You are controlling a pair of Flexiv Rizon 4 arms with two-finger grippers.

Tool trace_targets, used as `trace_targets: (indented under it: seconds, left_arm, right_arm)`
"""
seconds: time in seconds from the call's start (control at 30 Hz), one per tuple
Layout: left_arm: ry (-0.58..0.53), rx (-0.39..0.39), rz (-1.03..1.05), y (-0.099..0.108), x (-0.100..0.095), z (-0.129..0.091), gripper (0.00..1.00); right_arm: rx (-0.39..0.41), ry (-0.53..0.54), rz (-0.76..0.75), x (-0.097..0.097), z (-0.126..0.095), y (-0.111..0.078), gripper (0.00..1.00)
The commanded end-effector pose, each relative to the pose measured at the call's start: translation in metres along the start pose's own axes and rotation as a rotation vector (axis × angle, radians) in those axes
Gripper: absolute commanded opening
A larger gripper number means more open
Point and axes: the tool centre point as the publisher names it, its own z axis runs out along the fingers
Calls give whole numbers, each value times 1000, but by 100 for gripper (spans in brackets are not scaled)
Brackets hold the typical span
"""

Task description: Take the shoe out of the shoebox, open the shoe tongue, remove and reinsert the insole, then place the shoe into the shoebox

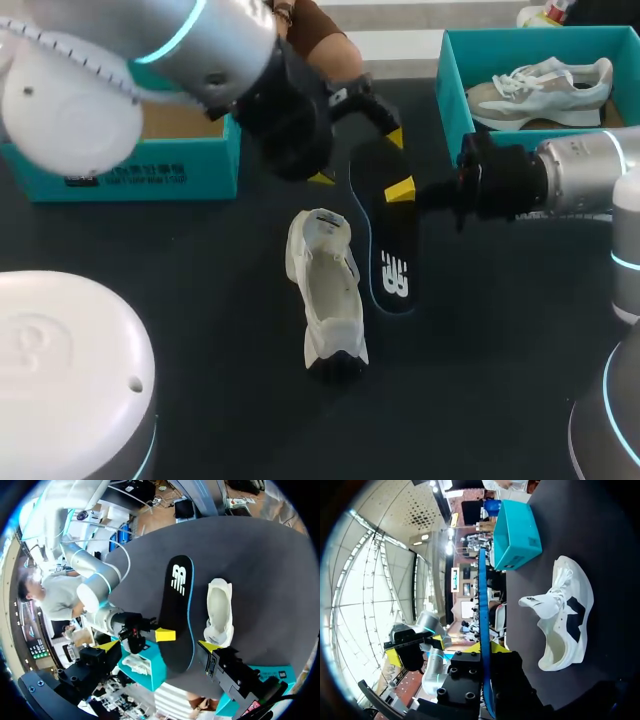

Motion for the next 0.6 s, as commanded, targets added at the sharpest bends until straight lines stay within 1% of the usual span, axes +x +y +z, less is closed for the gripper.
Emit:
trace_targets:
  seconds: [0.03, 0.17, 0.2, 0.23, 0.27, 0.33, 0.37, 0.43, 0.47, 0.53, 0.57, 0.6]
  left_arm:
    - [94, -1, 0, 2, -5, 2, 100]
    - [94, -1, 0, 2, -5, 2, 100]
    - [108, -29, 8, 2, -7, 4, 100]
    - [119, -29, 26, 0, -9, 4, 100]
    - [149, -18, 19, 1, -12, 6, 100]
    - [222, -21, -9, 5, -17, 11, 100]
    - [228, -27, -12, 6, -18, 13, 100]
    - [279, -39, 10, 9, -21, 19, 100]
    - [293, -24, 5, 11, -23, 23, 100]
    - [365, -26, -6, 14, -23, 31, 100]
    - [380, -14, -8, 15, -24, 34, 100]
    - [374, -19, -22, 16, -25, 34, 100]
  right_arm:
    - [8, 1, 0, -1, 2, 0, 0]
    - [18, 0, -1, 0, 3, 0, 0]
    - [19, 0, -1, 0, 3, 0, 0]
    - [21, -1, -1, 0, 3, 0, 0]
    - [22, -2, -1, 0, 3, 0, 0]
    - [21, -4, -2, -1, 3, -1, 0]
    - [20, -5, -2, -1, 3, -1, 0]
    - [19, -6, -5, -1, 3, -1, 0]
    - [19, -6, -6, -1, 3, -1, 0]
    - [18, -5, -9, -1, 4, -2, 0]
    - [18, -4, -11, -1, 5, -3, 0]
    - [17, -3, -13, -2, 5, -3, 0]
